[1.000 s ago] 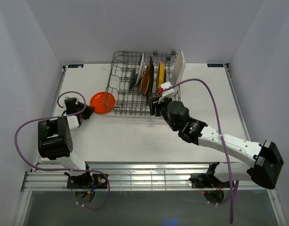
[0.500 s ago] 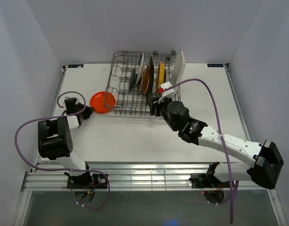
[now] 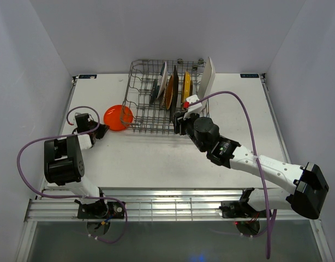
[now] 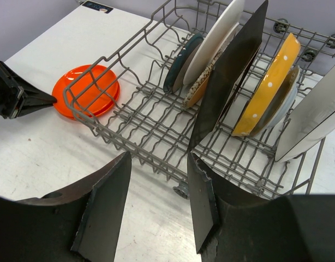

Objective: Load the plates into the dish rack
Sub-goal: Pick up the plate at the center of the board.

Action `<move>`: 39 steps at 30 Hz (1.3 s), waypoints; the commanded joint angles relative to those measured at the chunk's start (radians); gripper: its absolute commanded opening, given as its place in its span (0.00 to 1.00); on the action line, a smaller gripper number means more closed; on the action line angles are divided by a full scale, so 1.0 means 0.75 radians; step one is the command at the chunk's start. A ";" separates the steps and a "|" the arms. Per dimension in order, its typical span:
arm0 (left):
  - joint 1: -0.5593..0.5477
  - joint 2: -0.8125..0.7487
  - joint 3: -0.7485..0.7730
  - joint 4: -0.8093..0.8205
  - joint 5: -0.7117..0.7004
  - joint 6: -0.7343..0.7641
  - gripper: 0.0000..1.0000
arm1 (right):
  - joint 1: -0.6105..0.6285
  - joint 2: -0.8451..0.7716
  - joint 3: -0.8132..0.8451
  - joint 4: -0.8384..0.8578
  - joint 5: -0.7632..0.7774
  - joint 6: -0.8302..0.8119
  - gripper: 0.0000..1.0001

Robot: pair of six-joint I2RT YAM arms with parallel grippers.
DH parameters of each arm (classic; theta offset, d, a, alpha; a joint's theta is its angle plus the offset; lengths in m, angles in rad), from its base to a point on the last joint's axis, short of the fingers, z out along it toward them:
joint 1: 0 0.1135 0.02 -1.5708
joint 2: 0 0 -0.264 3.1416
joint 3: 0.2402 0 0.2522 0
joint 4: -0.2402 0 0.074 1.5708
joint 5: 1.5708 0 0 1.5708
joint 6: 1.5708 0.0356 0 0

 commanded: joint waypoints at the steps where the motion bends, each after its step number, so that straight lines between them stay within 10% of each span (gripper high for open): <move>1: -0.001 -0.068 -0.009 0.034 -0.006 -0.007 0.00 | 0.006 -0.001 0.039 0.032 -0.008 0.018 0.51; 39: 0.031 -0.461 -0.277 -0.024 -0.053 0.002 0.00 | 0.006 0.056 0.074 0.038 -0.217 0.059 0.51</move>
